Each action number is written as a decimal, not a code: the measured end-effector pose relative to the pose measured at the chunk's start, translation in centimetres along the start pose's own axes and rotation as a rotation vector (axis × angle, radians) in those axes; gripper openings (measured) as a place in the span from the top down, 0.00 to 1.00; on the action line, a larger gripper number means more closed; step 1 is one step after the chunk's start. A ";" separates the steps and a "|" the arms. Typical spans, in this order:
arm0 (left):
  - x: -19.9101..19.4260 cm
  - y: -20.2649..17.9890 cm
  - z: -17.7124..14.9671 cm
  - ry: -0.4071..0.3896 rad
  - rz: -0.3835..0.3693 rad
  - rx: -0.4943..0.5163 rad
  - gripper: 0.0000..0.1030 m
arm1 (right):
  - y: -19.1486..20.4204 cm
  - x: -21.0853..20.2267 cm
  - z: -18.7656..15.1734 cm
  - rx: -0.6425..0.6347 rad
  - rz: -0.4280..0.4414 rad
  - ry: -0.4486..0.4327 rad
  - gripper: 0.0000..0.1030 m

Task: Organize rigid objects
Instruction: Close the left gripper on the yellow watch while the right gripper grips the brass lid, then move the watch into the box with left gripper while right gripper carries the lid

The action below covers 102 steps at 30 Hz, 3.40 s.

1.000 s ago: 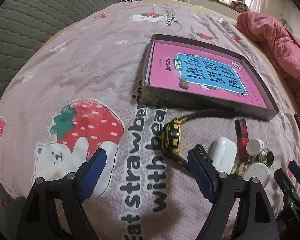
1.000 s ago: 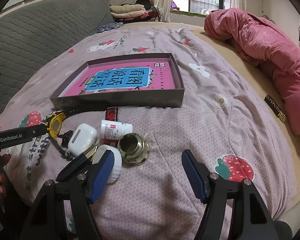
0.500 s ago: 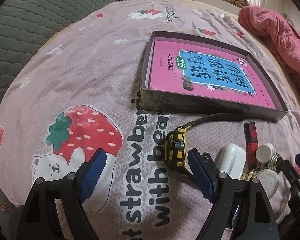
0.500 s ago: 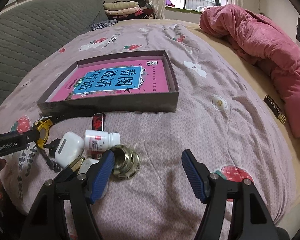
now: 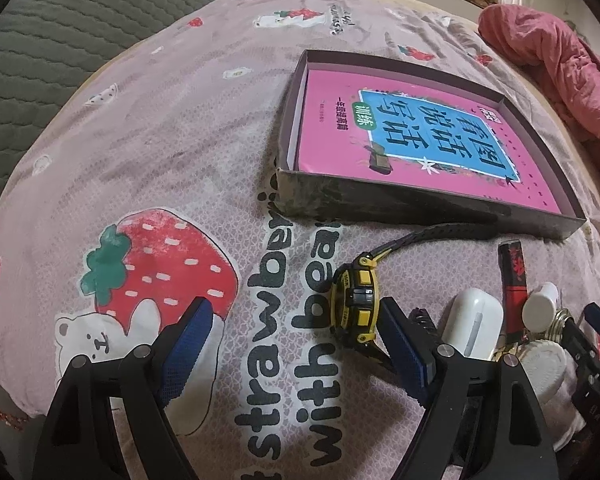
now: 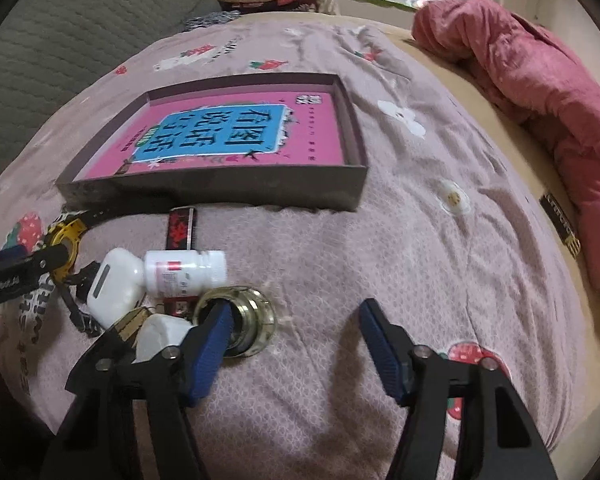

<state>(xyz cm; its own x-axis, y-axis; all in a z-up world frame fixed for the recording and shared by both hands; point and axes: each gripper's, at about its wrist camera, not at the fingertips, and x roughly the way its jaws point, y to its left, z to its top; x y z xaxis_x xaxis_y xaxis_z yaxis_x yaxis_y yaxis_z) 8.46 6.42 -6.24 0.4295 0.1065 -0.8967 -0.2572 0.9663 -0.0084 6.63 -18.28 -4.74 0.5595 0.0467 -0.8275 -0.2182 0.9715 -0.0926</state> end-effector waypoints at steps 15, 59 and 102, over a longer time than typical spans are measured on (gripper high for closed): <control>0.4 -2.1 0.6 0.028 -0.001 0.093 0.55 | 1.9 0.0 -0.1 -0.103 0.038 -0.029 0.81; -4.9 -1.0 1.4 -0.120 -0.214 0.007 0.81 | -2.0 -4.6 0.9 0.069 0.128 -0.195 0.88; -0.6 -0.8 11.6 -0.141 -0.113 -0.052 0.81 | -2.5 1.5 11.4 0.067 0.040 -0.069 0.88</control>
<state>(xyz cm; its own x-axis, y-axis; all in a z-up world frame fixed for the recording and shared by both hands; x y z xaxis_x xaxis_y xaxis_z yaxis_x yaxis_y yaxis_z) 18.51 8.31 -0.58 0.5740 0.0336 -0.8181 -0.2434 0.9610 -0.1313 17.13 -17.96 0.50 0.6054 0.0998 -0.7896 -0.1893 0.9817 -0.0210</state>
